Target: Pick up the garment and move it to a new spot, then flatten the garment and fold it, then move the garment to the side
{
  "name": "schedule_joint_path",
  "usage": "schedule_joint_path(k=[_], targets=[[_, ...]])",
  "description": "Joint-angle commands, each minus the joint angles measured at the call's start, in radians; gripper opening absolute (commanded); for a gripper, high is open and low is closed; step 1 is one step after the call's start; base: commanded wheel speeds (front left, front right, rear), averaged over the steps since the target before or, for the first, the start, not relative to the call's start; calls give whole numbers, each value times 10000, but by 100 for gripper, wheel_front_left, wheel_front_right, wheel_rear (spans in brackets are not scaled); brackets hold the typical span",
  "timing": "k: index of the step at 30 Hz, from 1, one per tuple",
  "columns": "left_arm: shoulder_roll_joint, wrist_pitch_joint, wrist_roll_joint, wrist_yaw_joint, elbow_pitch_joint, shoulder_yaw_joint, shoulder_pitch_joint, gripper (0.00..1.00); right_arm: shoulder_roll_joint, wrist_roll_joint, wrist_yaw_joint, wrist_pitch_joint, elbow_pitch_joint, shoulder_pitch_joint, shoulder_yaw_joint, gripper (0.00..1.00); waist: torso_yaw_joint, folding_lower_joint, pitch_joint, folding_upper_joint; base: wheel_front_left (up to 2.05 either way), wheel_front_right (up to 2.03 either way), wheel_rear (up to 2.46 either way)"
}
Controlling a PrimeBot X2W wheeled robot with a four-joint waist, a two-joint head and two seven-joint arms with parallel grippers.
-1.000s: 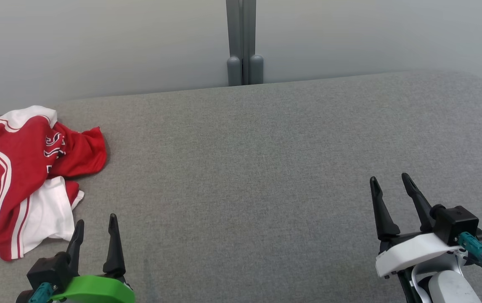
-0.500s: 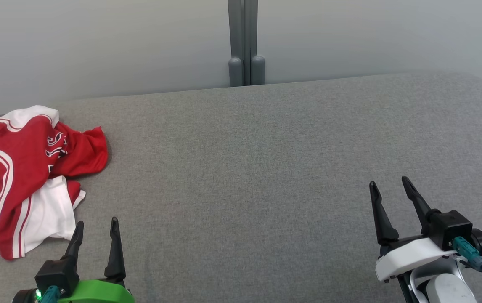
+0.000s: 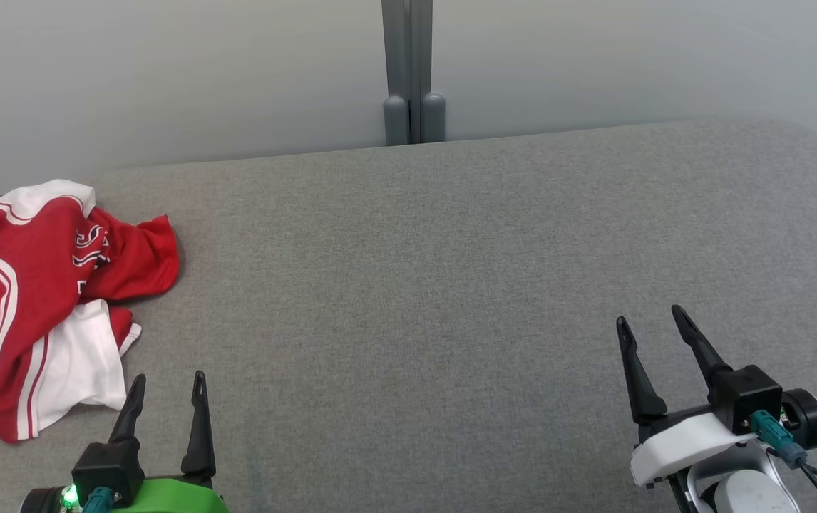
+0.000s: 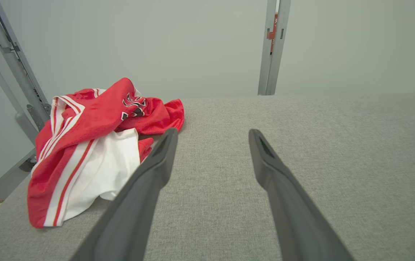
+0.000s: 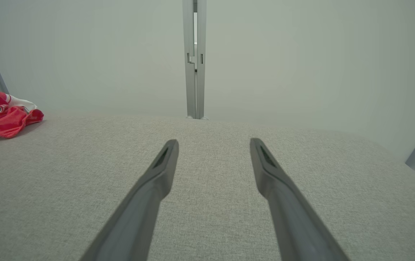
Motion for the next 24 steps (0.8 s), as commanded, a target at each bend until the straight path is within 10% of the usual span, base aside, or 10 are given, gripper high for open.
schedule_joint_path(k=[1,24], targets=[[74,-38,1,-30,31,10,66,100,14,0,0,-34,40,55,-6,100,-11,0,1,0,0,0,0],[69,-36,-13,-21,212,-45,-98,100,70,235,-1,-33,103,144,46,100,963,0,5,0,0,0,0]])
